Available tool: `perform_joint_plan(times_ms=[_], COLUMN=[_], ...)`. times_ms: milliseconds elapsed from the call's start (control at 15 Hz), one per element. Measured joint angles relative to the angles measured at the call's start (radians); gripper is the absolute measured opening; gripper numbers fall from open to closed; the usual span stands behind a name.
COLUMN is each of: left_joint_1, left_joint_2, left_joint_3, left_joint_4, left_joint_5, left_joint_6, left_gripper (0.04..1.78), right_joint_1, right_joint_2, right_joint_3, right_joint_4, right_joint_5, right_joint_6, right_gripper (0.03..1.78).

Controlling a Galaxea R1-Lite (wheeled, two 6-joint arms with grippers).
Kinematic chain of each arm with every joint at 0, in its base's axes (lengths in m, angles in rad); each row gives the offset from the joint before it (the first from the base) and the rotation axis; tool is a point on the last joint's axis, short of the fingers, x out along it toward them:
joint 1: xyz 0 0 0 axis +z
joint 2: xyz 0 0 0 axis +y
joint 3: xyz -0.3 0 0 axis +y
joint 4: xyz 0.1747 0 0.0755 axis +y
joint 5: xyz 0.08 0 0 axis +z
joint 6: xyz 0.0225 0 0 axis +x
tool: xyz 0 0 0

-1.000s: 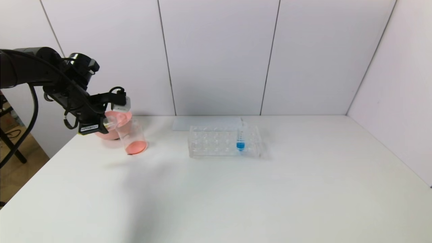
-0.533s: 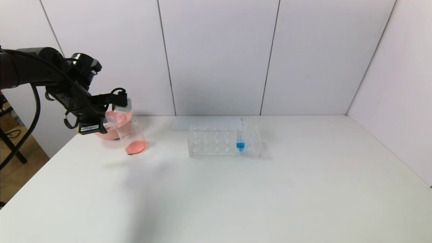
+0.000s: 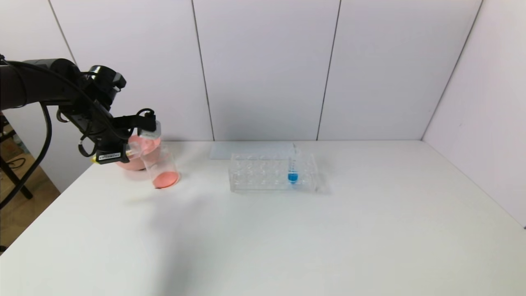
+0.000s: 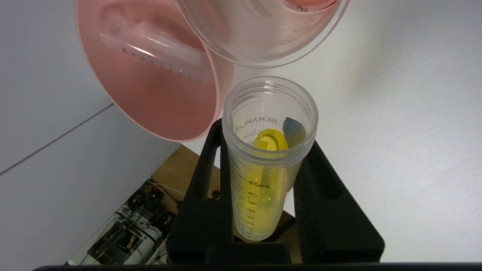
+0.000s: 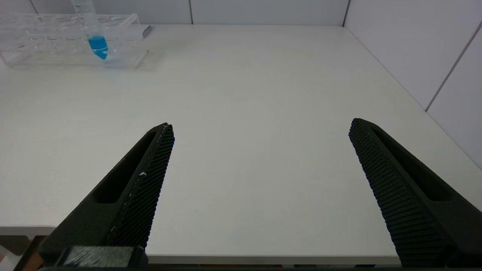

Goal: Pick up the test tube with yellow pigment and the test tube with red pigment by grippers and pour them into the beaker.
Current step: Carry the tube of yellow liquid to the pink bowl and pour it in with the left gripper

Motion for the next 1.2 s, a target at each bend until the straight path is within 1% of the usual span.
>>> perform_joint_plan(times_ms=[400, 600, 933, 1200], left_joint_1=[-0.012, -0.017, -0.026, -0.028], left_joint_2=[0.004, 0.006, 0.012, 0.013], left_joint_3=[0.0, 0.0, 0.0, 0.0], left_joint_4=[-0.008, -0.011, -0.015, -0.017], left_joint_5=[0.02, 0.056, 0.09, 0.097], left_joint_6=[0.002, 0.003, 0.003, 0.001], left_gripper=[0.47, 0.47, 0.47, 0.47], right_joint_1=[0.0, 0.0, 0.0, 0.0], right_joint_2=[0.0, 0.0, 0.0, 0.0], right_joint_3=[0.0, 0.0, 0.0, 0.0], right_joint_4=[0.0, 0.0, 0.0, 0.0], right_joint_5=[0.0, 0.0, 0.0, 0.0], right_joint_6=[0.0, 0.0, 0.0, 0.0], right_gripper=[1.7, 1.7, 1.7, 1.7])
